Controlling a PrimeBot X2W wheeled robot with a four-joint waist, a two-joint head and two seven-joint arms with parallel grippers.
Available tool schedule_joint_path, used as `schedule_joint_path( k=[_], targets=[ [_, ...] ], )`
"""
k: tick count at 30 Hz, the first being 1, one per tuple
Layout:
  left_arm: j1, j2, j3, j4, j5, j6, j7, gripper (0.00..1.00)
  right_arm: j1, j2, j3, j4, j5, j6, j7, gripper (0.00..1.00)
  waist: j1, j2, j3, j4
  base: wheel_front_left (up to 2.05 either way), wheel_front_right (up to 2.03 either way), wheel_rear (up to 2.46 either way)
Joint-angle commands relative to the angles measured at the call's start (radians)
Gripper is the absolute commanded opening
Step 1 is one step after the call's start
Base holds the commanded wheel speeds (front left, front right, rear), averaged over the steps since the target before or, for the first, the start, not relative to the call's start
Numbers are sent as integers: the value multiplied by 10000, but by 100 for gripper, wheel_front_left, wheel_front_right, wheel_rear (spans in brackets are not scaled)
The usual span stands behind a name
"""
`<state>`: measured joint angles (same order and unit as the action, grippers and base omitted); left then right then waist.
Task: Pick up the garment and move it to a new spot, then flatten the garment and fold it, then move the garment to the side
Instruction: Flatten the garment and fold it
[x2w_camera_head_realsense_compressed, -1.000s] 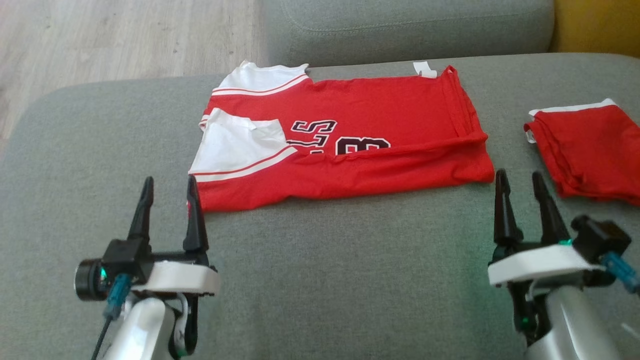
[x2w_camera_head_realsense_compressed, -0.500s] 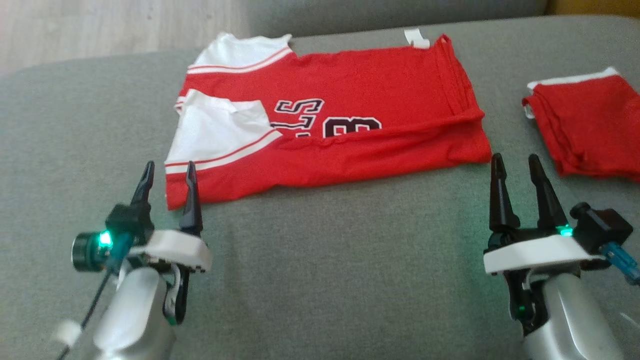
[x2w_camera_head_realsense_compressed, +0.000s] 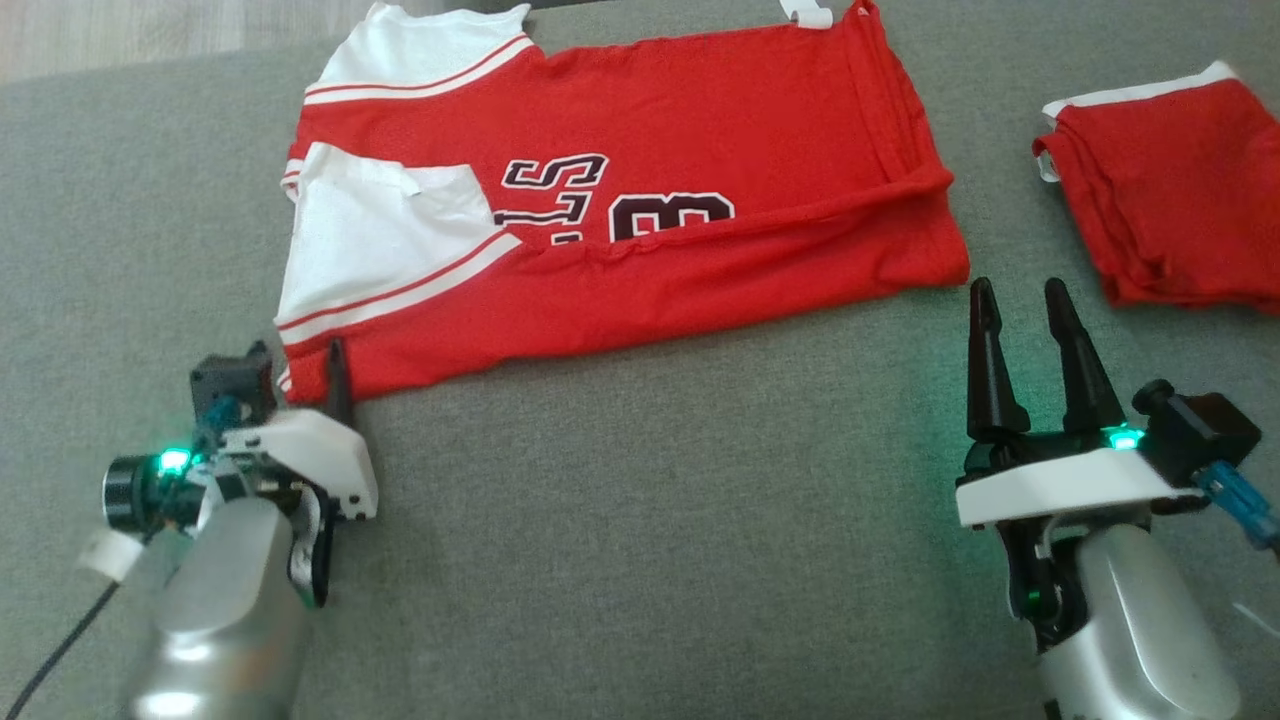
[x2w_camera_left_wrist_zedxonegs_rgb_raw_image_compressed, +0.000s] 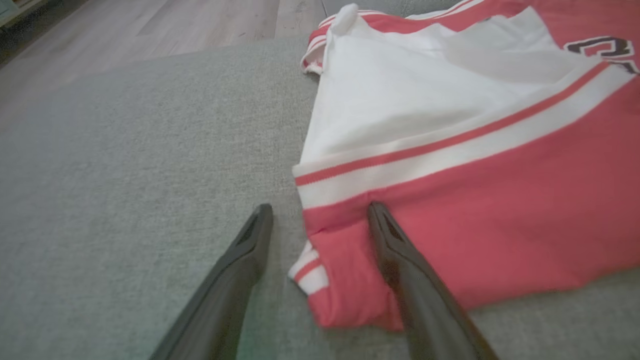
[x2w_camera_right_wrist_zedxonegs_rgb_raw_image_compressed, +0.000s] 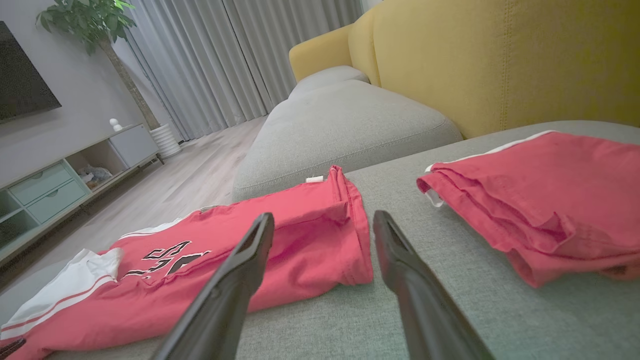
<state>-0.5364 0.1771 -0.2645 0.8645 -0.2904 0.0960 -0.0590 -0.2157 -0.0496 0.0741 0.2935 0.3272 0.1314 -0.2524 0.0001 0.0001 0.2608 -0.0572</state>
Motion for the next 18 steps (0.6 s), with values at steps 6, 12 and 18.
schedule_joint_path(
  k=[6, 12, 18],
  targets=[
    [-301, 210, 91, 177, -172, -345, -50, 0, -480, -7, 319, 163, -82, -7, -93, 100, -1, -1, 0, 104, 0, 0, 0],
    [-730, 153, -120, -740, 55, -492, -1456, 0, -1407, -7, -191, 1537, -694, -7, 434, 100, -1, -1, -80, 404, 0, 0, 0],
    [-1030, 142, -455, -2095, 418, -724, -1952, 0, -2924, -7, -1113, 3686, -1235, -7, 1764, 100, -1, -1, 66, 737, 0, 0, 0]
  ],
)
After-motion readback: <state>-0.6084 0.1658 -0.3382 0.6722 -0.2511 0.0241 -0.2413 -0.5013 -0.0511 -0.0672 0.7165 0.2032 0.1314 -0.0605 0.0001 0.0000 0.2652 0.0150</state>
